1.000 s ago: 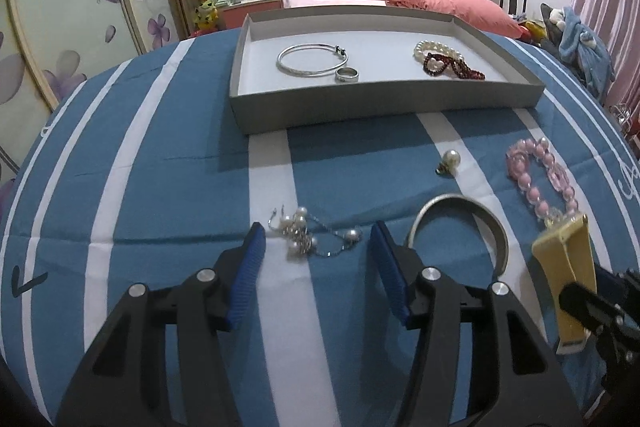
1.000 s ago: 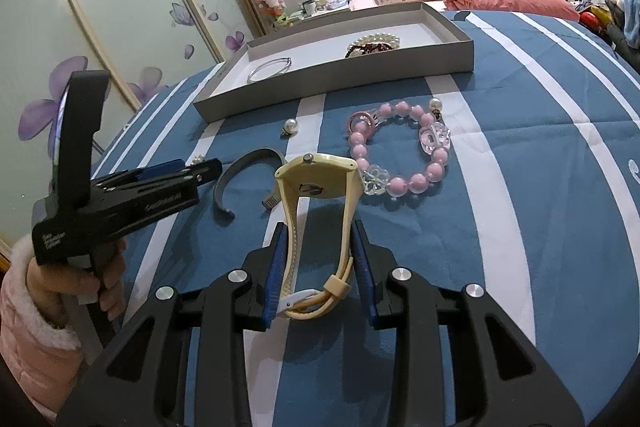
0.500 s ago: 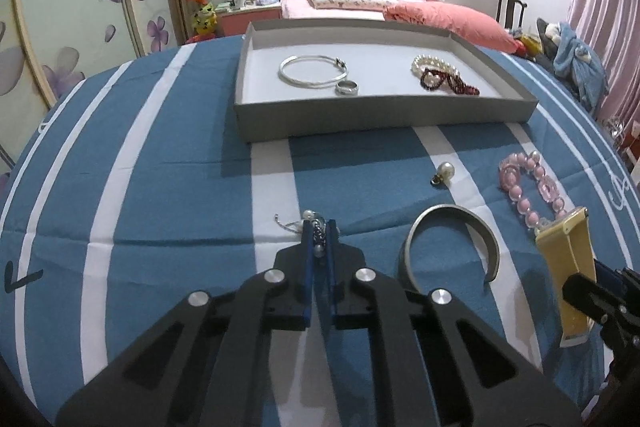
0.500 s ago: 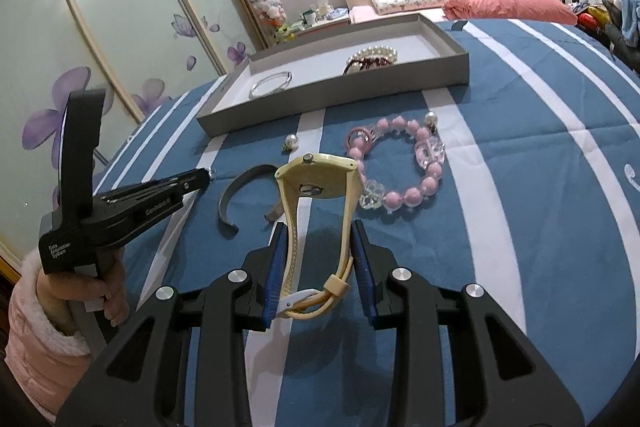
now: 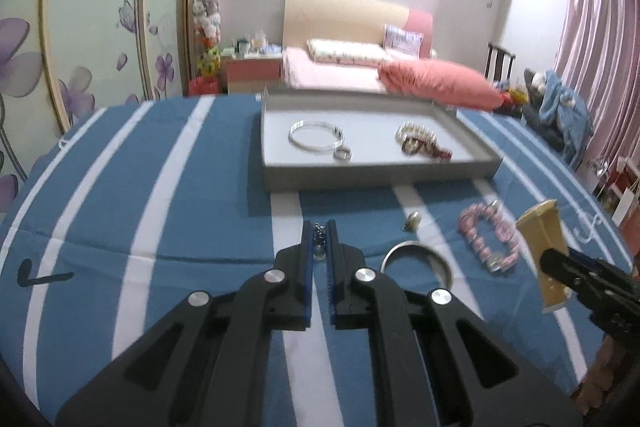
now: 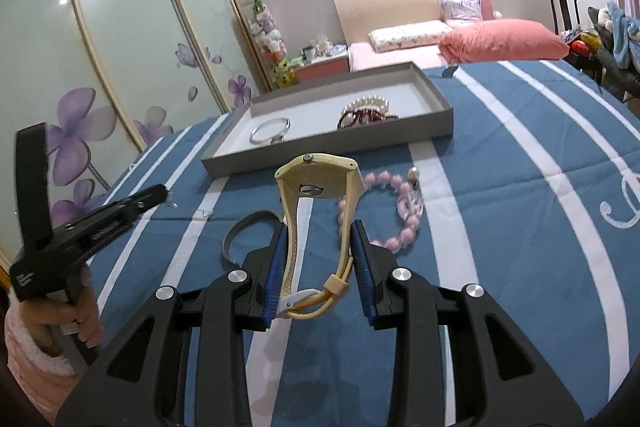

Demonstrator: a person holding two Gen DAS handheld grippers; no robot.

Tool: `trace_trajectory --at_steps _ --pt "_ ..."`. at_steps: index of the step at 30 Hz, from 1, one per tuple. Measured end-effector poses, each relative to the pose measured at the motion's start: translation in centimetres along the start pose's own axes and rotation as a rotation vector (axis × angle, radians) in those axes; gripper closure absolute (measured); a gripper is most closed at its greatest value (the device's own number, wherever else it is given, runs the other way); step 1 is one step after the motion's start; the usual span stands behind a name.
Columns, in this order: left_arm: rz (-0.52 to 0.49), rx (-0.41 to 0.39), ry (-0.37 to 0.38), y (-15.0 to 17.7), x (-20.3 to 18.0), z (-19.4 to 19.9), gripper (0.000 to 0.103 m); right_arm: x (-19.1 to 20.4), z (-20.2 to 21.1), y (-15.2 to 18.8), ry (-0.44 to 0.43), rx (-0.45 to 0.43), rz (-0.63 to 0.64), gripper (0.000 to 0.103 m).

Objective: Organize jewelry
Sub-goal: 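Lift the watch and earrings and carry them toward the gray tray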

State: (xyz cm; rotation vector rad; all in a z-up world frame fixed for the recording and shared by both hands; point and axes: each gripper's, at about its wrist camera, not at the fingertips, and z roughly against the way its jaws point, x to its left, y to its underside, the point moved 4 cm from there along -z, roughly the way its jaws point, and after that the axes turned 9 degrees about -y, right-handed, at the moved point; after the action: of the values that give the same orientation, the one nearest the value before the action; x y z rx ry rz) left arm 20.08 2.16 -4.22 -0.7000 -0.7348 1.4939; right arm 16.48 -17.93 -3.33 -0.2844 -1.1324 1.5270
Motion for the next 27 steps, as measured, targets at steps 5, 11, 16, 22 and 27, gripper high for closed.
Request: trace_trajectory --at_steps 5,11,16,22,27 --pt "0.030 -0.054 0.028 -0.7 0.2 2.2 0.096 0.1 0.4 -0.5 0.000 -0.030 0.017 0.070" --pt "0.043 -0.101 0.048 -1.5 0.1 4.0 0.096 0.2 1.0 -1.1 0.005 -0.064 0.037 0.070" --pt "0.050 -0.130 0.064 -2.0 -0.1 5.1 0.096 0.2 1.5 -1.7 0.016 -0.099 0.052 0.070" --pt "0.056 -0.154 0.075 -2.5 -0.3 5.8 0.096 0.0 2.0 -2.4 0.031 -0.140 0.068 0.070" --pt "0.056 -0.179 0.079 -2.9 -0.4 6.5 0.096 0.0 2.6 -3.0 0.041 -0.177 0.078 0.070"
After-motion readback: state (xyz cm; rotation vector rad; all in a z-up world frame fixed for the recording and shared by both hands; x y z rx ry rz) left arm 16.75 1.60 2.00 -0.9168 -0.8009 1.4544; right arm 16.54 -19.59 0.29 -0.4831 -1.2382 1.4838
